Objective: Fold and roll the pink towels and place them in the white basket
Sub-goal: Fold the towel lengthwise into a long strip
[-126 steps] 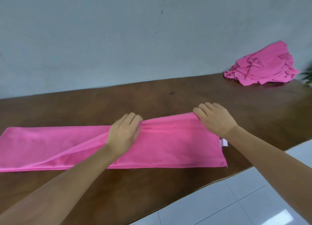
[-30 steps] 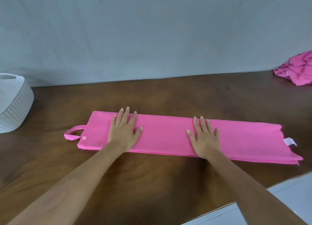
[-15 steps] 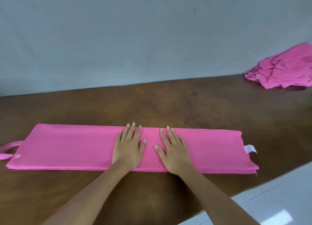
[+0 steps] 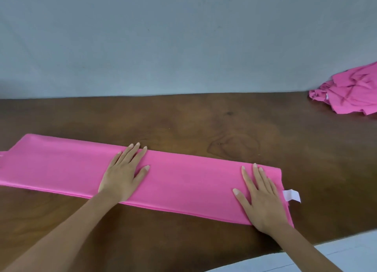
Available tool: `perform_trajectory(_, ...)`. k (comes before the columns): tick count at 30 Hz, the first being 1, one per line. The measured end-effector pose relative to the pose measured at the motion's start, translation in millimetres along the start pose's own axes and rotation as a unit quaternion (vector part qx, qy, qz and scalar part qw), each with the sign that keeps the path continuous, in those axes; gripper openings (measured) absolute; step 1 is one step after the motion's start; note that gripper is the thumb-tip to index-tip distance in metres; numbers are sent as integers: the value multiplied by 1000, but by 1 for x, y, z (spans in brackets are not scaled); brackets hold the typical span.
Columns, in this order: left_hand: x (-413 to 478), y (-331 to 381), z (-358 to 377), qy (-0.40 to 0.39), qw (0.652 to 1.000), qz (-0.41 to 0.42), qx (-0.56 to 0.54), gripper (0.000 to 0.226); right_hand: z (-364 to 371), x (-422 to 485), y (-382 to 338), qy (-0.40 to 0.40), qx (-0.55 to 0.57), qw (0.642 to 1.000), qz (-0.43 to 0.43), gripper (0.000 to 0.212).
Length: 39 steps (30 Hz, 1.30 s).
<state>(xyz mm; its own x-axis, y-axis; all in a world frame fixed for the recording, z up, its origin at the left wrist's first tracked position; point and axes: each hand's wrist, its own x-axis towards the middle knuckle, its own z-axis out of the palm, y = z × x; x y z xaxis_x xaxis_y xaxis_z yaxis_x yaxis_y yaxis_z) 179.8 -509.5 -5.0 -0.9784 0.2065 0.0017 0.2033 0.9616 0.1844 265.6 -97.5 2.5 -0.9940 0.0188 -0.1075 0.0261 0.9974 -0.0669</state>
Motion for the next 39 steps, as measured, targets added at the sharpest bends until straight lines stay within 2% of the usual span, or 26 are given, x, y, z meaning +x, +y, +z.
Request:
perform_trajectory(6,-2,3,0,-1,1000,-14,1,76,-4,-3,40,-7,-28,999,-16,87)
perform_trajectory(13,-20,18,5,28,993,-115,-3,86,4,-2,47,25,3,1000,-19,89)
perform_trajectory(25,-140,76,20,101,963,-248,-13,74,6,-1,49,38,6,999,-32,90)
perform_trajectory(29,-158,95,23,113,950,-288,-33,68,6,-3,49,39,10,999,-30,90)
perform_trajectory(35,-180,128,29,117,937,-328,-19,76,-1,-8,46,25,17,999,-28,94)
perform_trajectory(39,-181,154,33,117,922,-366,-42,64,-4,-9,49,24,13,999,-33,94)
